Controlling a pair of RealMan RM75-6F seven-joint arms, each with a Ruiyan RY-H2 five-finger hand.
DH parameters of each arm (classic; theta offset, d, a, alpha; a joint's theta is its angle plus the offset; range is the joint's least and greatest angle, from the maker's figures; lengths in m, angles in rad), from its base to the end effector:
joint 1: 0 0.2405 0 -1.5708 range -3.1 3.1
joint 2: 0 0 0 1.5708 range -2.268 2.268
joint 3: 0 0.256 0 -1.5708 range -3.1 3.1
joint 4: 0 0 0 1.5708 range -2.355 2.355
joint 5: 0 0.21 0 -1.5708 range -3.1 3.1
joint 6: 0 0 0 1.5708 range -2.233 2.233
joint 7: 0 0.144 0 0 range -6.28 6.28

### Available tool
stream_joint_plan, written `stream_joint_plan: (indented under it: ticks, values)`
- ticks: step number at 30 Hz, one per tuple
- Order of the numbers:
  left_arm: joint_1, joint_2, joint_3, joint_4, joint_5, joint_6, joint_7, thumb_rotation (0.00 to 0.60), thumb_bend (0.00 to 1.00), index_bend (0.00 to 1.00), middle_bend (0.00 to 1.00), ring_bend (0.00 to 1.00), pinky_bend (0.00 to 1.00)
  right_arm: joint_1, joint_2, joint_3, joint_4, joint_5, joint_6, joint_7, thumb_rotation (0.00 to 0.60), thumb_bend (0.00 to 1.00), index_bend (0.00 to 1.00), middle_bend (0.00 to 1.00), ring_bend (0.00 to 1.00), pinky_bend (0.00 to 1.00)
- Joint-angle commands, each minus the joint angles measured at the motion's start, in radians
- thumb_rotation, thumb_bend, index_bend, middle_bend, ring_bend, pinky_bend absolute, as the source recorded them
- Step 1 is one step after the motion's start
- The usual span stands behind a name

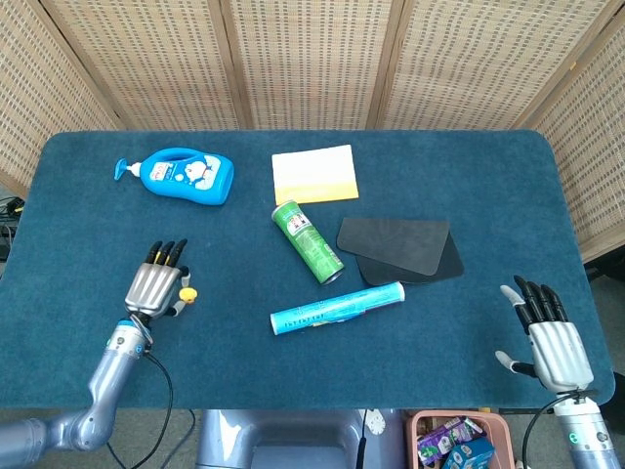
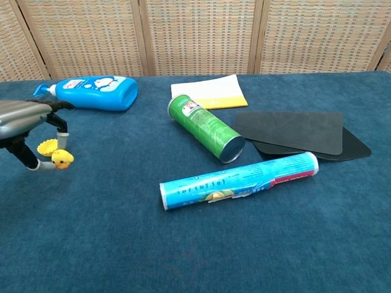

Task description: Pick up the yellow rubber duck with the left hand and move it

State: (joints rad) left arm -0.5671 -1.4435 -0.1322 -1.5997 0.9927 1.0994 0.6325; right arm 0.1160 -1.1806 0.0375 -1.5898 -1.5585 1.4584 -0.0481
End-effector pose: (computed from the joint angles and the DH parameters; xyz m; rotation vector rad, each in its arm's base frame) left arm -0.2172 0.3080 0.0223 -1.7220 -0.8658 -0.6272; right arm -0.2987 -0.1873 0.1329 1.4797 -0.8800 0.9296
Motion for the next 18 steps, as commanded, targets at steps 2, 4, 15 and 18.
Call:
stream_joint_plan:
  ticks: [2,4,15,18]
  values:
    - [0.023,0.076,-0.018,0.019,-0.006,0.008,-0.062,0.600,0.27,0.55,0.00,0.00,0.00,0.000,-0.002,0.000,0.000,0.001,-0.001,-0.005,0.600,0.10,0.00,0.00,0.00,0.00]
    - [0.029,0.097,-0.020,0.035,-0.009,0.003,-0.083,0.600,0.27,0.55,0.00,0.00,0.00,0.001,-0.003,-0.001,0.000,0.002,-0.003,-0.008,0.600,0.10,0.00,0.00,0.00,0.00]
    - [0.019,0.117,-0.045,0.182,-0.050,-0.086,-0.211,0.600,0.27,0.55,0.00,0.00,0.00,0.004,-0.013,-0.003,-0.003,0.005,-0.012,-0.039,0.600,0.10,0.00,0.00,0.00,0.00]
    - [0.005,0.094,-0.047,0.225,-0.052,-0.104,-0.218,0.600,0.27,0.55,0.00,0.00,0.00,0.005,-0.014,-0.002,-0.003,0.010,-0.016,-0.040,0.600,0.10,0.00,0.00,0.00,0.00]
